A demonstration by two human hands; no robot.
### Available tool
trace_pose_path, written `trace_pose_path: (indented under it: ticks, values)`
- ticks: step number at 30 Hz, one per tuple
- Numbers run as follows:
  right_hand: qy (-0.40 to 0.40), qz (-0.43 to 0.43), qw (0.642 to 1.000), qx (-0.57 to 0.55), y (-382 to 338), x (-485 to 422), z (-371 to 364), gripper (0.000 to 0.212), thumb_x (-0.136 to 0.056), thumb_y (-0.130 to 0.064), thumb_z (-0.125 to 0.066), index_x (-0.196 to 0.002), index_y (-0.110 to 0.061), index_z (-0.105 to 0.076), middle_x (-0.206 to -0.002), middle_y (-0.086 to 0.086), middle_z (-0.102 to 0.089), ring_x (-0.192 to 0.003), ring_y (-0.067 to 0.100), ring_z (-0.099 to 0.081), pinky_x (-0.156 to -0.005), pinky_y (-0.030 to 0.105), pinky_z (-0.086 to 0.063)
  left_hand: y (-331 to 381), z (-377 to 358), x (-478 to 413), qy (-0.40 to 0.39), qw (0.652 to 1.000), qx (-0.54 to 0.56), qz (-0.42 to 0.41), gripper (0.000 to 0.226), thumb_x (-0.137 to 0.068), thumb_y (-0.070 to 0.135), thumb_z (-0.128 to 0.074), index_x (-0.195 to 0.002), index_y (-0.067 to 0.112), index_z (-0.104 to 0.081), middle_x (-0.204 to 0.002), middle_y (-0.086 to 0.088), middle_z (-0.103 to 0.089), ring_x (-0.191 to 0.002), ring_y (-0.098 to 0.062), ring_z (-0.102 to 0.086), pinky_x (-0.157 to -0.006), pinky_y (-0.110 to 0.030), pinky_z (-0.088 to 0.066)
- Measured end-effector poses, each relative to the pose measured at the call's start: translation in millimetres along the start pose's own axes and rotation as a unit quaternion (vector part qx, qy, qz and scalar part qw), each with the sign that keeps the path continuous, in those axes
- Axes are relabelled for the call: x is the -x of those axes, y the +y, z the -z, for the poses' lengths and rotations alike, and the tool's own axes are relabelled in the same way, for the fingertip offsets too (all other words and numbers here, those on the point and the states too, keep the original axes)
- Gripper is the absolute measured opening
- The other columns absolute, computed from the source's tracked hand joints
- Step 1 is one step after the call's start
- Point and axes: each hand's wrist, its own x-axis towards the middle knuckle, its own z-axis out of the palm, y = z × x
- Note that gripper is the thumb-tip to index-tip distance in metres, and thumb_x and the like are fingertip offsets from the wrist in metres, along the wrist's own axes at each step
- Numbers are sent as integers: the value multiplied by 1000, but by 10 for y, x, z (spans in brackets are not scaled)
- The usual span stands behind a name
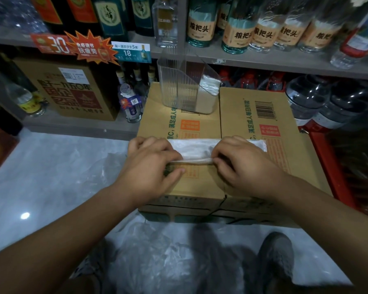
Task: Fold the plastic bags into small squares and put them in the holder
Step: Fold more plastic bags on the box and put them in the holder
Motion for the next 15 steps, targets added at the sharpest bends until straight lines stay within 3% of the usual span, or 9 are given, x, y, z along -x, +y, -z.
trace_pose_path:
  ticks: [4,8,12,15]
  values:
    - [3,-24,1000,15,7,17,16,24,-89,-45,-66,-103,-26,-64,-100,-10,-59,-98,12,-48,-81,34,-42,-3,24,-30,1,998,37,54,29,-89,51,-50,-90,34,-73,-89,15,-63,-95,-13,-58,-87,-36,-31]
    - [34,-90,995,-7,15,-5,51,15,-95,-36,-61,-100,-23,-66,-97,-7,-63,-96,15,-52,-81,37,-46,-20,90,-79,5,992,79,97,28,-91,49,-52,-90,31,-74,-87,13,-70,-90,-14,-63,-86,-39,-46]
    - [39,-177,981,-72,63,-89,106,16,-100,-34,-57,-96,-22,-68,-89,-6,-66,-83,12,-59,-75,36,-52,-22,167,-156,-8,981,95,168,21,-95,43,-61,-97,26,-73,-88,9,-72,-83,-13,-63,-69,-28,-40]
    - [36,-232,969,-76,133,-170,104,19,-100,-36,-57,-94,-23,-69,-83,-6,-65,-76,8,-56,-64,27,-45,-35,202,-204,-12,971,108,214,21,-94,45,-63,-96,26,-72,-86,10,-70,-82,-12,-63,-69,-31,-45]
